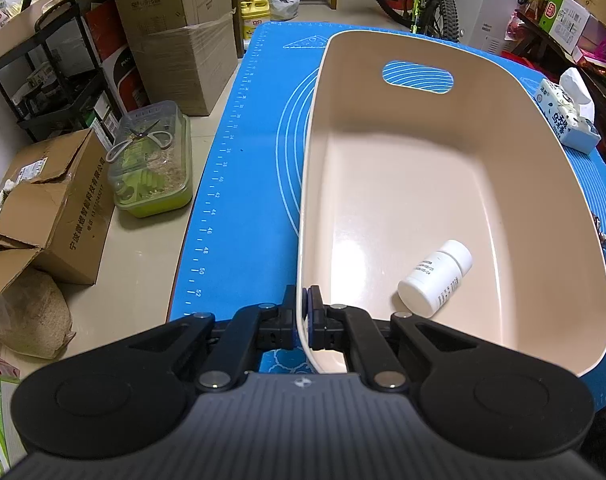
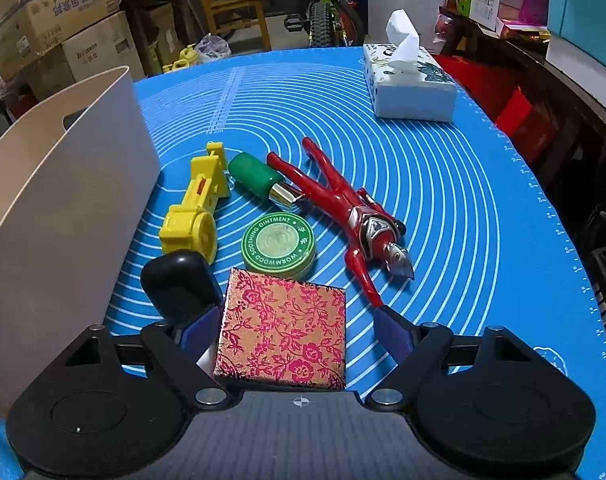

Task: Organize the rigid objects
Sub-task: 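Grasp the pink floral box with the right gripper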

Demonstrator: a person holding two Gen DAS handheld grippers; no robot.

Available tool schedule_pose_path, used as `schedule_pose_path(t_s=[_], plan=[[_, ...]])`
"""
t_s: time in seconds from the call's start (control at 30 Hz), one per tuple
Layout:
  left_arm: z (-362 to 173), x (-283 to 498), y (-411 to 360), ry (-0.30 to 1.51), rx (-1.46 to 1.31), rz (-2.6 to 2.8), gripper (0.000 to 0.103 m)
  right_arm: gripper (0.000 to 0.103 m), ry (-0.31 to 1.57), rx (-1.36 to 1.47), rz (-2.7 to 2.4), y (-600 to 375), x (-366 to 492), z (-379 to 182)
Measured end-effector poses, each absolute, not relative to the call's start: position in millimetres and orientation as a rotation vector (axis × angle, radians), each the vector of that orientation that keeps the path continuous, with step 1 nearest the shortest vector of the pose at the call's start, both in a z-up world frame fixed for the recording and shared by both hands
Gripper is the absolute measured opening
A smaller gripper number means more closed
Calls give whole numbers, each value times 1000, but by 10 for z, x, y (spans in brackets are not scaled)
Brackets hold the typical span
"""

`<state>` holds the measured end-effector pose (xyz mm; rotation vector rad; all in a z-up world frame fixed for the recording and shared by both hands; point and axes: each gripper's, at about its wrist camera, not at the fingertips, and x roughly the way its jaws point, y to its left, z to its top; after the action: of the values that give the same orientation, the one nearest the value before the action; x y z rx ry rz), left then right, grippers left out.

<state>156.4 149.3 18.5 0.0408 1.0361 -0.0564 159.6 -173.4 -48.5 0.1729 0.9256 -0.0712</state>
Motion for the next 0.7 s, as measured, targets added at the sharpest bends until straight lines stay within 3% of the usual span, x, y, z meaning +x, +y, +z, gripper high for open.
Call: schedule_pose_path(t_s=[0.2,0.7], plan=[[185,1564,1492,1036,39,-56,6,62,933,207,-49,-1723,1623,-491],[183,1565,1509,1036,32,-54,6,62,803,161,-104,-1708,1526,-58]])
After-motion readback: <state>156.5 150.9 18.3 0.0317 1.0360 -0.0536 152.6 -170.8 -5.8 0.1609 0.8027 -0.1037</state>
